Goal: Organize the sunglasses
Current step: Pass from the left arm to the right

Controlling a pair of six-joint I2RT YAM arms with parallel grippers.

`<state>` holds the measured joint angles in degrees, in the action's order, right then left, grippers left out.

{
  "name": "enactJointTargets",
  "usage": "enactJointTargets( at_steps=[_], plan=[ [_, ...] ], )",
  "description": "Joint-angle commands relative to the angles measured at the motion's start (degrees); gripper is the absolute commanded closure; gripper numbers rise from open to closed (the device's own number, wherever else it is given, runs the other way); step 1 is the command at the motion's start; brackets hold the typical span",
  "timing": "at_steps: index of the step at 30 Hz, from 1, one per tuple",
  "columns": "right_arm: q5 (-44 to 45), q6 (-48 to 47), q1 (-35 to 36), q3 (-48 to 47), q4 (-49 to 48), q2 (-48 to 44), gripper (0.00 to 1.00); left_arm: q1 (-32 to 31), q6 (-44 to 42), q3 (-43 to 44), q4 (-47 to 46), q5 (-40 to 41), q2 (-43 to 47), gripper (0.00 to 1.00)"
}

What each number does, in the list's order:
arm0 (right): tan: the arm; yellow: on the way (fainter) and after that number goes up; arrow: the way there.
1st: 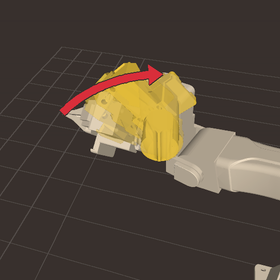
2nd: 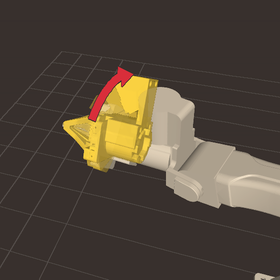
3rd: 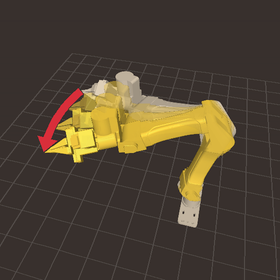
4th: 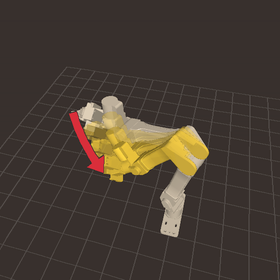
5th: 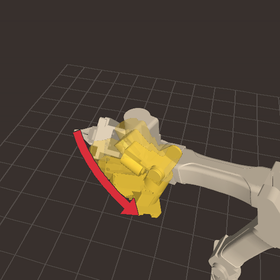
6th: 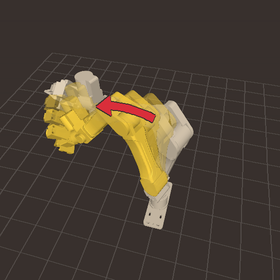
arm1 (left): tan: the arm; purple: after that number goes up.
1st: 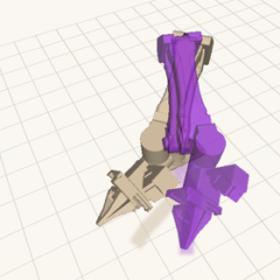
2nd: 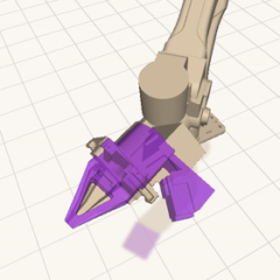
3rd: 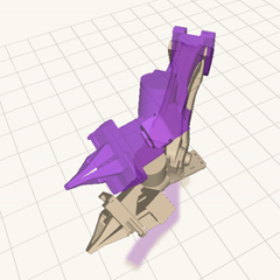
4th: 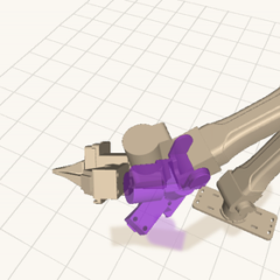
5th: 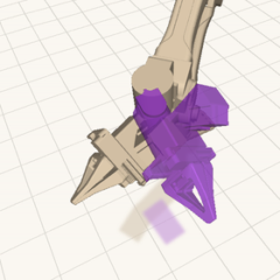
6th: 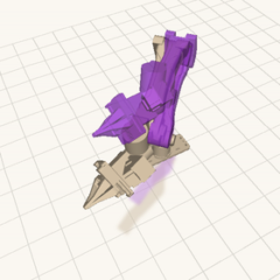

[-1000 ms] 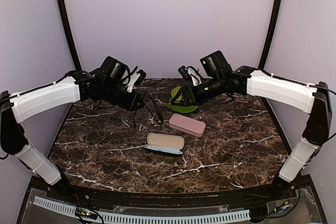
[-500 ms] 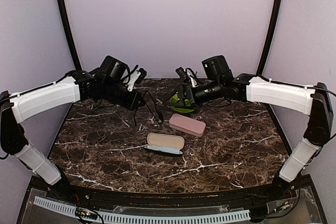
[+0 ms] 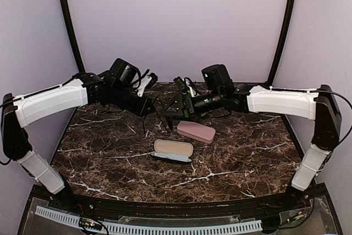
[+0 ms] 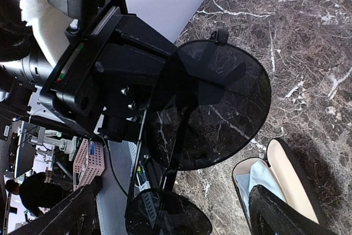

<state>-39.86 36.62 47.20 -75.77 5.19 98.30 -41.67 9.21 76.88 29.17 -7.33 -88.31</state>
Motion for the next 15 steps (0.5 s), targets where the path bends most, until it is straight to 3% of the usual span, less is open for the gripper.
enactJointTargets(
  at_steps=[1, 8, 15],
  plan=[
    [-0.7, 1.2, 1.4, 0.7, -4.0, 0.9, 0.05, -0.5, 0.0, 2.1, 1.6, 0.4, -0.1, 1.00],
    [-1.4, 1.3, 1.7, 1.4, -4.5, 1.6, 0.19, -0.8, -0.1, 2.6, 2.0, 0.7, -0.8, 1.00],
    [-1.6, 1.9, 1.7, 2.5, -5.4, 2.7, 0.22, -0.9, 0.0, 2.7, 2.0, 1.2, -0.4, 1.00]
  ],
)
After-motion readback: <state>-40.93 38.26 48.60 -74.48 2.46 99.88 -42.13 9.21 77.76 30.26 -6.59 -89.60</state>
